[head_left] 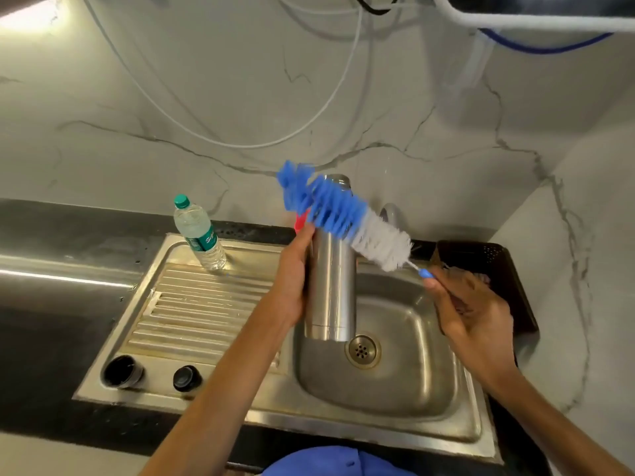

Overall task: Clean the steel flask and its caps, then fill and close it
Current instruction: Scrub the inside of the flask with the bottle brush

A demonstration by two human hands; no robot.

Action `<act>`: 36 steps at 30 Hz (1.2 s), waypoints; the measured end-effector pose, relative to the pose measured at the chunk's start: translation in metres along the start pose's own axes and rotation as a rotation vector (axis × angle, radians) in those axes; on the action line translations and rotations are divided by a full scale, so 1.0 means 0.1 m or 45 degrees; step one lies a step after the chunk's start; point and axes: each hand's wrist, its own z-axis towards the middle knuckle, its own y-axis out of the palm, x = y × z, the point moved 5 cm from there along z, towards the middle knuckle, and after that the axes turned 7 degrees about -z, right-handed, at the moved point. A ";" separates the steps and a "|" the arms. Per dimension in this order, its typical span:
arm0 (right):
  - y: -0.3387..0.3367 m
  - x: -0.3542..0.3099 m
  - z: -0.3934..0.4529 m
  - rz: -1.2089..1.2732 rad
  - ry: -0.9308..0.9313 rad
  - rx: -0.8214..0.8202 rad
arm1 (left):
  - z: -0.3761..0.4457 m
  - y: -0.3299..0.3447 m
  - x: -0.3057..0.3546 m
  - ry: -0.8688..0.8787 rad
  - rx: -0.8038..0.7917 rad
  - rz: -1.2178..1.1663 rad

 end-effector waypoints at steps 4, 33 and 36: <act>0.00 -0.12 -0.30 0.007 -0.179 -0.143 | 0.15 -0.52 -0.24 -0.032 0.209 0.197; 0.42 -0.38 -0.37 0.356 0.266 -0.072 | -0.05 0.24 -0.18 0.347 0.148 -0.437; 0.31 -0.31 -0.41 0.305 0.238 -0.044 | -0.01 0.18 0.07 0.389 0.139 -0.542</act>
